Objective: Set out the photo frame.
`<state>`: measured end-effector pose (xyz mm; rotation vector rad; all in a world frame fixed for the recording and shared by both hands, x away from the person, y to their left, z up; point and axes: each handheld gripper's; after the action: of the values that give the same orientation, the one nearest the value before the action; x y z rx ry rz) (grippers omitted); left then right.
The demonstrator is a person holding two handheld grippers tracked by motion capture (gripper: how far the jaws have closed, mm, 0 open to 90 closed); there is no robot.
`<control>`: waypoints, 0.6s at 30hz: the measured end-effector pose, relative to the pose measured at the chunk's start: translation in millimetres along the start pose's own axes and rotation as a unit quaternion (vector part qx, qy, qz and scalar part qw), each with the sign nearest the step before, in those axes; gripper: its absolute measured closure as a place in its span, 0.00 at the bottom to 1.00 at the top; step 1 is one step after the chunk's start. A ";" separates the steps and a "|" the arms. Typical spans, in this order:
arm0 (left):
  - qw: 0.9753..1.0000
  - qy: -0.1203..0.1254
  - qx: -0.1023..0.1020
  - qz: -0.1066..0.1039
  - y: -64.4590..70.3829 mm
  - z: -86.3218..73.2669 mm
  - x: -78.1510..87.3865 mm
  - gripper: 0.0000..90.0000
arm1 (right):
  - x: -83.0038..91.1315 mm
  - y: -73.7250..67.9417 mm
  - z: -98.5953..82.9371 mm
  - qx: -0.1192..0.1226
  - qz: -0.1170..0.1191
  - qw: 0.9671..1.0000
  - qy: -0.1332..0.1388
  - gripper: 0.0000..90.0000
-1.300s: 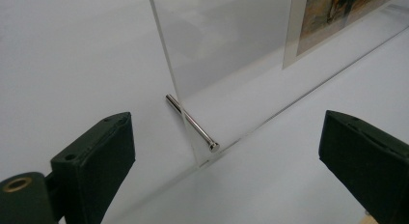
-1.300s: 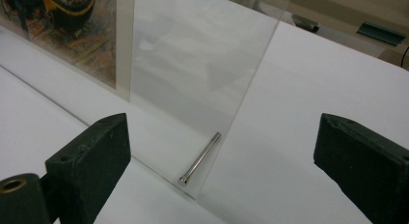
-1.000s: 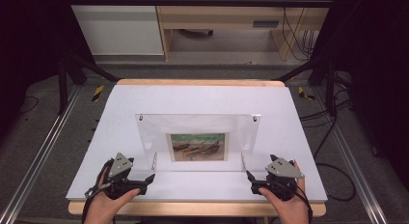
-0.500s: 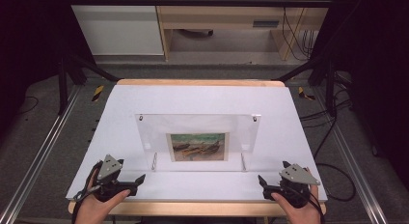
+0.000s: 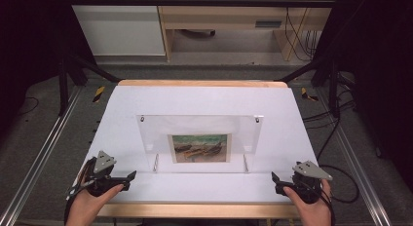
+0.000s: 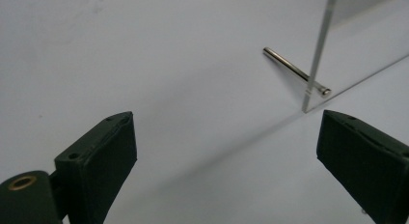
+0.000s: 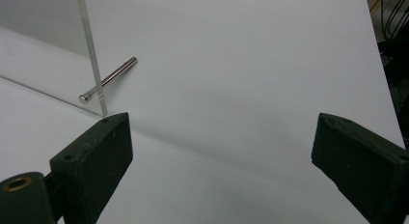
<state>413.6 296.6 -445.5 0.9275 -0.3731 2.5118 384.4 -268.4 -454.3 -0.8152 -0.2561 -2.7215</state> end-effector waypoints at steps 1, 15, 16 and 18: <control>1.000 -0.004 0.000 0.001 -1.4 0.6 -1.9 0.07 | -2.3 1.0 1.1 0.001 -0.001 1.000 -0.002 0.08; 1.000 -0.012 0.011 0.010 -24.3 21.7 -29.5 0.07 | -31.9 21.7 11.6 -0.012 -0.011 0.999 -0.030 0.08; 1.000 -0.012 0.013 0.010 -25.1 22.9 -31.5 0.07 | -33.1 22.4 12.0 -0.013 -0.011 0.999 -0.031 0.08; 1.000 -0.014 0.012 0.011 -26.6 25.1 -34.9 0.07 | -35.6 23.6 12.5 -0.013 -0.011 0.999 -0.032 0.08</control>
<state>464.0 299.3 -447.5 0.9734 -0.3648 2.5301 426.8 -279.6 -461.9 -0.9134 -0.2437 -2.7270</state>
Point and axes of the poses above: each handheld gripper's, and its own axes: x roughly backward along the jaws, z roughly out of its top, y roughly to its right
